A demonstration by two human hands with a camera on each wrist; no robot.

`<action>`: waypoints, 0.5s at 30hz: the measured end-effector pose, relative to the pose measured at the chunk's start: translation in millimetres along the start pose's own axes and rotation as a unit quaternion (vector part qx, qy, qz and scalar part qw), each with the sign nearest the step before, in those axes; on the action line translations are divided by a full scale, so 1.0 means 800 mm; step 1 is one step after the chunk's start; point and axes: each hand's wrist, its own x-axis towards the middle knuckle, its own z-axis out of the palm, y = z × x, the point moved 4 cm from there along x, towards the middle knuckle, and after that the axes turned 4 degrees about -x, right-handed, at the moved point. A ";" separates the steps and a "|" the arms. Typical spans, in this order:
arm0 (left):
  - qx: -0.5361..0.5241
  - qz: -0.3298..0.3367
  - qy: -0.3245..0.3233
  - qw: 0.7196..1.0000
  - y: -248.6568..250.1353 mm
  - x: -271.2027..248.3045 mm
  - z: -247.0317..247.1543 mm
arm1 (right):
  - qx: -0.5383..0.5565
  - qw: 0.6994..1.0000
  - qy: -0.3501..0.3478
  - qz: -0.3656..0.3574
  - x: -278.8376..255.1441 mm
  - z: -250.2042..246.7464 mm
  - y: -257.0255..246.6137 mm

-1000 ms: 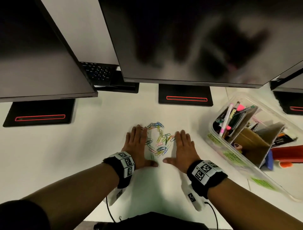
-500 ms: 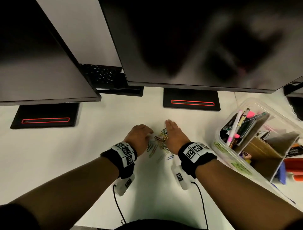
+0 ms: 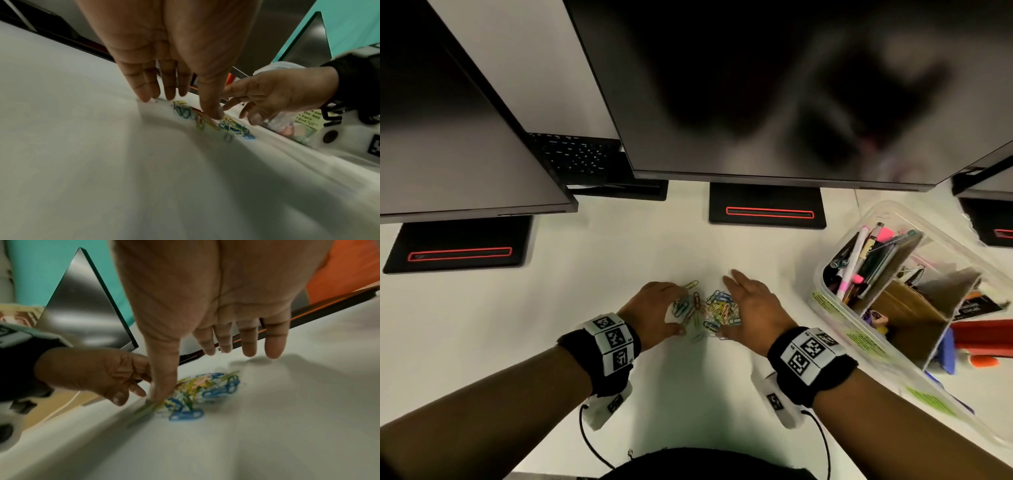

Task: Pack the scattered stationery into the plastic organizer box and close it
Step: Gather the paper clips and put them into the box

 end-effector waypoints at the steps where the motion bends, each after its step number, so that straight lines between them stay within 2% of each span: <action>1: -0.002 -0.015 -0.002 1.000 0.000 0.000 0.000 | -0.020 1.000 -0.012 0.014 -0.001 0.002 0.002; 3: 0.005 -0.043 -0.013 0.999 0.005 0.001 0.002 | -0.032 0.999 -0.022 0.026 0.000 0.008 0.000; 6: 0.019 -0.049 -0.019 0.998 0.017 0.008 0.012 | 0.026 0.999 -0.005 0.025 0.008 0.011 -0.008; 10: -0.004 -0.024 0.009 1.000 0.030 0.027 0.020 | 0.106 0.993 0.040 0.015 0.017 0.006 -0.016; 15: 0.007 0.026 0.025 0.999 0.041 0.035 0.021 | 0.113 0.992 0.049 0.017 0.020 0.003 -0.019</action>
